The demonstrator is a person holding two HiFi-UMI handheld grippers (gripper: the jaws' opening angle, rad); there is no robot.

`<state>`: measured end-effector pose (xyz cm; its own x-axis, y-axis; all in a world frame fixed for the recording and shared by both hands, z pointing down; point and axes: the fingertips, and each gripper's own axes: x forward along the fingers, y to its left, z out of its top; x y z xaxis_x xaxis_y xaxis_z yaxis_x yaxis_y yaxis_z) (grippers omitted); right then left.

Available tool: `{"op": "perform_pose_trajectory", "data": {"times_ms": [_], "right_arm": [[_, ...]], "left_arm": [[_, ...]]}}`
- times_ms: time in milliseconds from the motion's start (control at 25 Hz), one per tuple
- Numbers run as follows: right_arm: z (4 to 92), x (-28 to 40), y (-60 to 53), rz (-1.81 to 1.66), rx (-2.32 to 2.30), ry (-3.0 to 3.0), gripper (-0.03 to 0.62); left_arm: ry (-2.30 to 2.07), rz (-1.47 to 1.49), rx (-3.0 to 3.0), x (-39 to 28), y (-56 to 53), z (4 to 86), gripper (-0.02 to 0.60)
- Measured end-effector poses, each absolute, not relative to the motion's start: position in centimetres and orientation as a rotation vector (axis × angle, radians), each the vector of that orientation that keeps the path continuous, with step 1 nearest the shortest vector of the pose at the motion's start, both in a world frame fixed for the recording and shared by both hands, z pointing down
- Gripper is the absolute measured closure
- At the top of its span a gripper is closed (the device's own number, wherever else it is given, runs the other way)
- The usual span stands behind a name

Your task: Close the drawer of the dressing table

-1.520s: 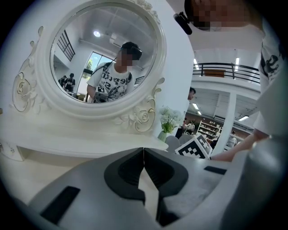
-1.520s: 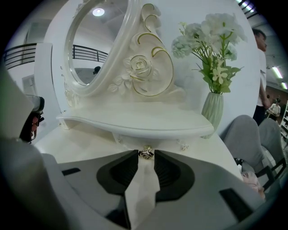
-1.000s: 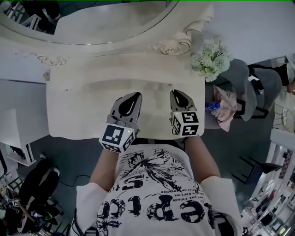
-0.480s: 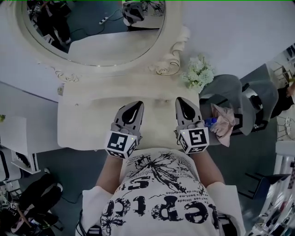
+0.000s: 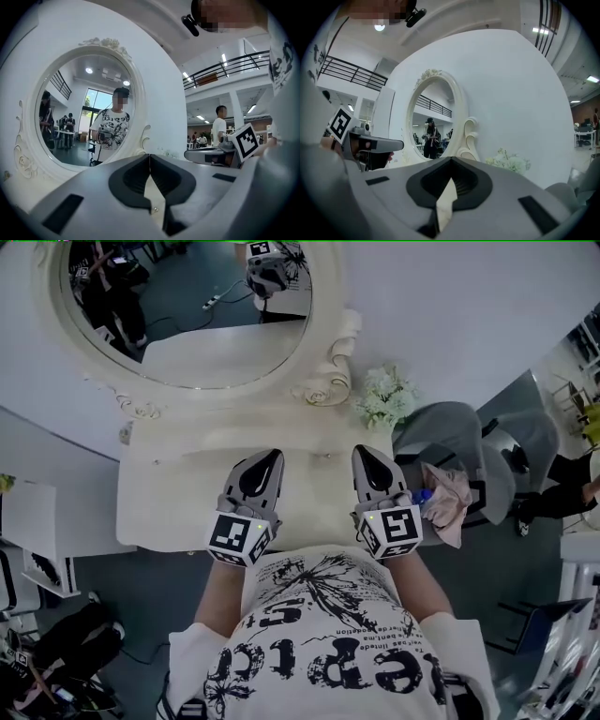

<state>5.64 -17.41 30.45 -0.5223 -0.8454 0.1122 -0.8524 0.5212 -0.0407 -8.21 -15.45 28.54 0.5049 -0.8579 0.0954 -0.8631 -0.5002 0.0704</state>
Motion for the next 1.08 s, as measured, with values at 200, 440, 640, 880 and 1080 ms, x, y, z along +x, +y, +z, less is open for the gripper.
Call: {"op": "perform_pose_trajectory", "data": {"times_ms": [200, 440, 640, 880, 1080], "right_arm": [[30.7, 6.3, -17.0, 0.173, 1.492, -2.673, 0.577], [31.4, 6.9, -16.7, 0.210, 1.487, -2.666, 0.577], [31.3, 7.2, -16.1, 0.195, 1.491, -2.665, 0.577], [31.0, 7.3, -15.8, 0.195, 1.485, -2.677, 0.577], [31.2, 7.0, -15.8, 0.200, 1.473, -2.682, 0.577]], "left_arm": [[-1.510, 0.071, 2.598, -7.8, -15.0, 28.8, 0.561], [-1.543, 0.052, 2.589, -7.7, -14.7, 28.5, 0.561], [-1.544, 0.058, 2.587, -7.4, -14.3, 28.6, 0.561], [-1.554, 0.060, 2.587, -6.9, -14.1, 28.5, 0.561], [-1.551, 0.061, 2.576, -6.9, -14.3, 28.7, 0.561]]}}
